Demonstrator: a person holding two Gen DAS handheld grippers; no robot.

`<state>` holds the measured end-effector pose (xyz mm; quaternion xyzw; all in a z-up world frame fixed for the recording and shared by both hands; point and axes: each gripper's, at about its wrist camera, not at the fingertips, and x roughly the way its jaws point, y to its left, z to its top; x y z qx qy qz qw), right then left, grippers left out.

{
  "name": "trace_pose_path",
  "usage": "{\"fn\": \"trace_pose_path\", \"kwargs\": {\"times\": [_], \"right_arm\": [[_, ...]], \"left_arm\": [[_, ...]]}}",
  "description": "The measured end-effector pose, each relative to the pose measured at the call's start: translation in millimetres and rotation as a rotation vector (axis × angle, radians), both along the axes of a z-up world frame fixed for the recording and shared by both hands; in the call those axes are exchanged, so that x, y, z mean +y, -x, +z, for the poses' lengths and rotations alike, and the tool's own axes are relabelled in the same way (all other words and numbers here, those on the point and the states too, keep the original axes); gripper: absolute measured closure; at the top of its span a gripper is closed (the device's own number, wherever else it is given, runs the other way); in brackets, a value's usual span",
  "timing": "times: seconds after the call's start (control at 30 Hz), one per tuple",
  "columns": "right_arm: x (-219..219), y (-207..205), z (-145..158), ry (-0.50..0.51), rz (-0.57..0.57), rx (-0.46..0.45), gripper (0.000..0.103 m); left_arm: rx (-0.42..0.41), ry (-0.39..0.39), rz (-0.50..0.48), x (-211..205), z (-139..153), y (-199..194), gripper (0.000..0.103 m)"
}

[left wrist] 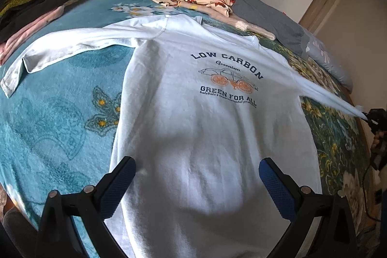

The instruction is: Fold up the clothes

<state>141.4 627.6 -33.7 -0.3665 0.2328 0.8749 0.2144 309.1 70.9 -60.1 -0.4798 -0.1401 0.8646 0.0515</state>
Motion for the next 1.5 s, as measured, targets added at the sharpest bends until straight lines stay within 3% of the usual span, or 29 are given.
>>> {"fn": "trace_pose_path", "kwargs": {"times": [0.23,0.33,0.4,0.53,0.77,0.93,1.03,1.27,1.43,1.5], "right_arm": [[-7,14,-24,-0.015,0.013,-0.079,0.098],[-2,7,-19,-0.002,-0.029,-0.055,0.081],[2,0,-10,-0.023,-0.061,-0.036,0.060],[-8,-10,17,-0.114,-0.073,0.009,0.056],[-111,47,11,-0.059,0.314,-0.016,0.055],[-212,102,-10,-0.045,0.613,-0.086,0.055],[-266,132,-29,-0.054,0.743,-0.136,0.055],[-315,187,-62,-0.092,0.803,-0.212,0.055],[-318,211,-72,-0.094,0.799,-0.230,0.055],[-319,218,-75,-0.097,0.802,-0.237,0.055]], "left_arm": [[0.013,-0.020,0.021,-12,6,-1,0.000],[0.019,-0.036,0.057,-25,9,0,0.000],[0.017,-0.052,0.087,-36,8,2,0.000],[0.008,-0.077,0.137,-55,5,8,0.000],[0.032,-0.094,0.152,-79,19,47,0.000],[0.094,-0.062,0.081,-87,40,100,0.000],[0.090,-0.023,0.018,-87,42,133,0.000],[-0.007,0.120,-0.123,-87,20,225,0.000],[-0.059,0.106,-0.149,-95,-4,283,0.001],[-0.088,0.134,-0.177,-92,-16,306,0.006]]}}
